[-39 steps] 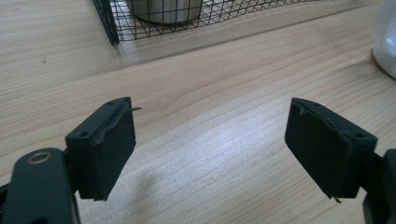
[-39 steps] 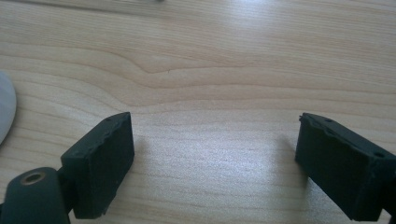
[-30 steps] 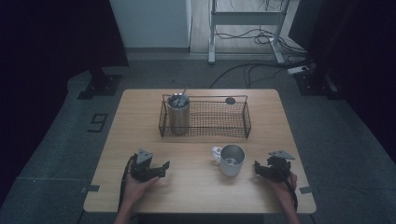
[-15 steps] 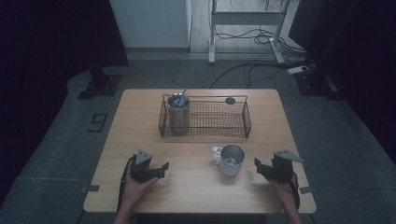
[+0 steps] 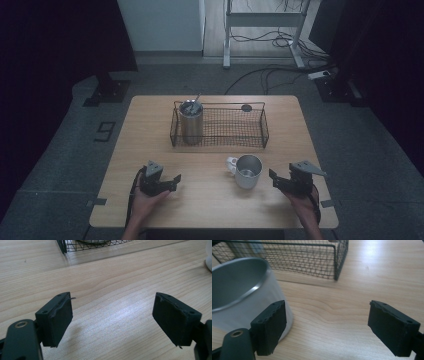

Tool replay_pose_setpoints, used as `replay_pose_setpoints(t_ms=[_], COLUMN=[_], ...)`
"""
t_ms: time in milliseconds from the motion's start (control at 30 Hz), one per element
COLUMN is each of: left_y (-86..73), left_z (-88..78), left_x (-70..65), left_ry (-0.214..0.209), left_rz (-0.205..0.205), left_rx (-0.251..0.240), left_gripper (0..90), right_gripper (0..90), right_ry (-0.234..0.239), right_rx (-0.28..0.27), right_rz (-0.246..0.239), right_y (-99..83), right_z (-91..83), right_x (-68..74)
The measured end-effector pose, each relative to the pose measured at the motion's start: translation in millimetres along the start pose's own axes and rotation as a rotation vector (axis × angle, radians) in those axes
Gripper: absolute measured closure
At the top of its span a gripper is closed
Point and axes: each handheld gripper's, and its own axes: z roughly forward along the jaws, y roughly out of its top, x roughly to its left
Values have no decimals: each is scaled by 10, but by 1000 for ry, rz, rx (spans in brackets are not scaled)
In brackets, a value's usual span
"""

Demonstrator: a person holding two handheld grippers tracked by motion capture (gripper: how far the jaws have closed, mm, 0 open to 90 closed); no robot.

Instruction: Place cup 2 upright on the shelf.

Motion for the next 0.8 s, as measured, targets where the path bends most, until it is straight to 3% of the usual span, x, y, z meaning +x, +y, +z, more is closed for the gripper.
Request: replay_pose_setpoints(t_ms=[367, 800], left_y=[-4, -15], left_z=[10, 48], left_x=[-11, -37], left_ry=[-4, -8], left_rz=[0, 11], left_rx=[3, 23], left_gripper=[170, 170], right_gripper=[153, 139], right_ry=[54, 116], right_rx=[-46, -69], right_rz=[-35, -63], right_y=[105, 179], right_z=[-161, -233], right_x=[189, 409])
